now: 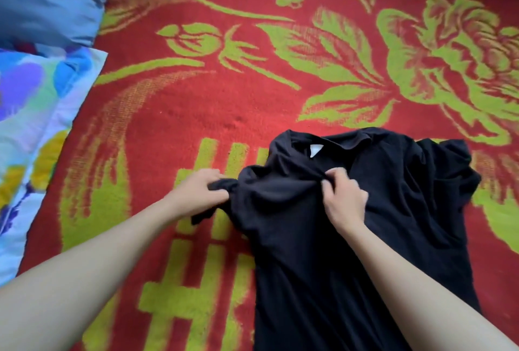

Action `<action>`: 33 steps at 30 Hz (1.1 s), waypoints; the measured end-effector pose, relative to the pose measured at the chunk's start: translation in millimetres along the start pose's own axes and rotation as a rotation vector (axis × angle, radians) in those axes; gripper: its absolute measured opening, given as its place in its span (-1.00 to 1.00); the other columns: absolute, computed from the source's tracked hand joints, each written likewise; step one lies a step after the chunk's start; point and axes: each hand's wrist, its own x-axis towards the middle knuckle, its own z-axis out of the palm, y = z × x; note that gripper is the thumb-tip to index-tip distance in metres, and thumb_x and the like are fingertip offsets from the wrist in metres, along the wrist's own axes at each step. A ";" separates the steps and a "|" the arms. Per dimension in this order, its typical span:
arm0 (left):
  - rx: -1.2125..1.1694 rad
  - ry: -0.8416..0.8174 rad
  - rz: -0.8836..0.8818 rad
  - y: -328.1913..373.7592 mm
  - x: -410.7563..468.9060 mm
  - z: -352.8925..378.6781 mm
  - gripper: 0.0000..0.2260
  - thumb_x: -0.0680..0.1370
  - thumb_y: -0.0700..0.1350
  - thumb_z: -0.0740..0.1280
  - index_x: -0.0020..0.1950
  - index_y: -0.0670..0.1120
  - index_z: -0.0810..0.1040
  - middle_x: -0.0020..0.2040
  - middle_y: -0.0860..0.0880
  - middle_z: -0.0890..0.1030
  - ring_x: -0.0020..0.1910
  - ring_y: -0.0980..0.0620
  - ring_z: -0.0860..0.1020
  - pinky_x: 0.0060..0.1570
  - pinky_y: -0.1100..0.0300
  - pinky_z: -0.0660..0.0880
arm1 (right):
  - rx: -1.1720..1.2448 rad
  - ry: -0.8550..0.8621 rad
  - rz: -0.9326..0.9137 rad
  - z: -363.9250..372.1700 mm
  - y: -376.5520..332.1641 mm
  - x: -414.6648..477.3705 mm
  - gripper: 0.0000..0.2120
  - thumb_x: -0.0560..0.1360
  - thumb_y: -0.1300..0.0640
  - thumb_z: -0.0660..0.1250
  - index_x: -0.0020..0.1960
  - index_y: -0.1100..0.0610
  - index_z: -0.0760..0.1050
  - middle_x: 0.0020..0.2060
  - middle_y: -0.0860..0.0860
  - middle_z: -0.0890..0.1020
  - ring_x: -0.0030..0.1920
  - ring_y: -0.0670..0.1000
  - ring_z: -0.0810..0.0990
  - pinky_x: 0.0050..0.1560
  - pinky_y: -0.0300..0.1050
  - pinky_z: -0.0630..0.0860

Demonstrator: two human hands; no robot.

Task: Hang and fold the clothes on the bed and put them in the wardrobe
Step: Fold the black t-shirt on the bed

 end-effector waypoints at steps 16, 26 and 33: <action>-0.623 0.180 -0.678 -101.6 -72.4 -20.2 -0.85 0.48 0.00 0.40 -0.13 -0.04 0.49 -0.29 -0.06 0.59 -0.37 -0.01 0.55 -0.40 0.24 0.44 | -0.082 -0.065 -0.461 44.9 -66.7 -114.1 -0.55 0.26 0.31 0.51 0.14 0.29 0.56 0.11 0.26 0.57 0.16 0.27 0.55 0.03 0.13 0.53; -0.937 0.125 -0.541 -113.4 -110.0 -36.4 -0.92 0.47 -0.30 0.31 -0.12 -0.14 0.56 -0.31 -0.09 0.51 -0.42 0.07 0.46 -0.45 0.26 0.39 | -0.273 -0.391 -0.552 86.1 -98.0 -194.6 -0.22 -0.01 -0.18 0.60 0.19 0.01 0.59 0.09 0.06 0.64 0.08 0.04 0.63 -0.07 -0.08 0.60; -0.992 0.429 -0.699 -118.9 -134.6 17.2 -0.54 0.52 -0.20 0.35 0.31 0.04 0.22 0.02 -0.11 0.54 -0.03 -0.06 0.52 0.00 0.04 0.39 | -0.198 -0.494 -0.500 96.8 -79.9 -183.2 -0.40 0.59 0.07 0.12 0.54 -0.04 -0.08 0.53 0.02 0.05 0.51 -0.02 0.00 0.41 -0.11 0.09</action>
